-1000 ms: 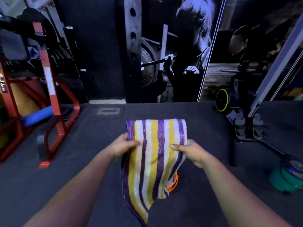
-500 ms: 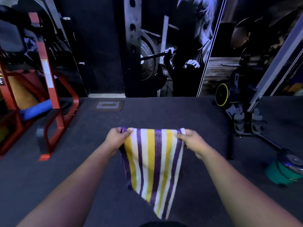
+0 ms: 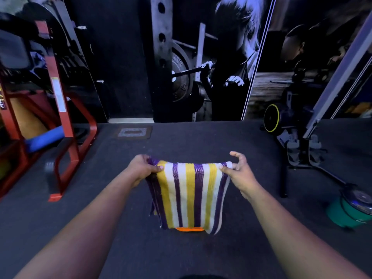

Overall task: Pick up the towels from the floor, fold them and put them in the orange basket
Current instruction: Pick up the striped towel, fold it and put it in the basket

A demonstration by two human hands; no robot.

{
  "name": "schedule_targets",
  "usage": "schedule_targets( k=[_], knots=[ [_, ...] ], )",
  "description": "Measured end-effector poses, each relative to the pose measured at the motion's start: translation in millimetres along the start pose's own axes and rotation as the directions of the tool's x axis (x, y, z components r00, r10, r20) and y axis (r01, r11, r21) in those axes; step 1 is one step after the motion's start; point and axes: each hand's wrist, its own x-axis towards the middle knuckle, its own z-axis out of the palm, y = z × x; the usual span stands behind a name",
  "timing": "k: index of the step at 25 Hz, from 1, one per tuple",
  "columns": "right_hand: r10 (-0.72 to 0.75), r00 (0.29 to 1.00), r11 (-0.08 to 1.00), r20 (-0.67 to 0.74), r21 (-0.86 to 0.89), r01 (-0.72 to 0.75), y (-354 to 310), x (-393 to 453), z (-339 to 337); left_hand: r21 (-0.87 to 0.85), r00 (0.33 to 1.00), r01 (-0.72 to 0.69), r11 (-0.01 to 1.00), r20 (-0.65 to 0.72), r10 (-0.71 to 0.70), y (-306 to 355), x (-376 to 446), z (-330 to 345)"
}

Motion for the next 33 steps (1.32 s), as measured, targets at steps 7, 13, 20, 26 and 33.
schedule_targets(
  k=[7, 13, 20, 26, 33],
  knots=[
    [-0.084, 0.990, 0.992, 0.110, -0.088, 0.094, -11.2, 4.7, 0.6, -0.222, 0.979, -0.200, 0.954, -0.020, 0.201, -1.7, 4.0, 14.6],
    [-0.300, 0.948, 0.616, 0.111, -0.736, 0.281, -11.7, 8.5, 1.8, 0.569, 0.929, -0.345, 0.747, 0.091, 0.360, 2.7, 12.4, 12.2],
    [-0.317, 0.944, 0.898, -0.093, -0.350, 0.267, -11.3, 13.5, -3.4, 0.168, 0.935, -0.332, 0.928, -0.068, 0.347, 8.7, 5.0, -1.5],
    [-0.075, 0.949, 0.995, 0.307, 0.084, 0.051, -14.1, -15.4, 14.4, -0.548, 0.956, -0.258, 0.796, -0.025, 0.293, 85.2, -22.2, 7.7],
    [0.049, 0.997, 0.950, 0.057, 0.306, -0.064, -32.8, -2.6, 29.2, -0.251, 0.895, -0.095, 0.963, 0.402, 0.193, 12.7, -27.5, -1.5]
  ],
)
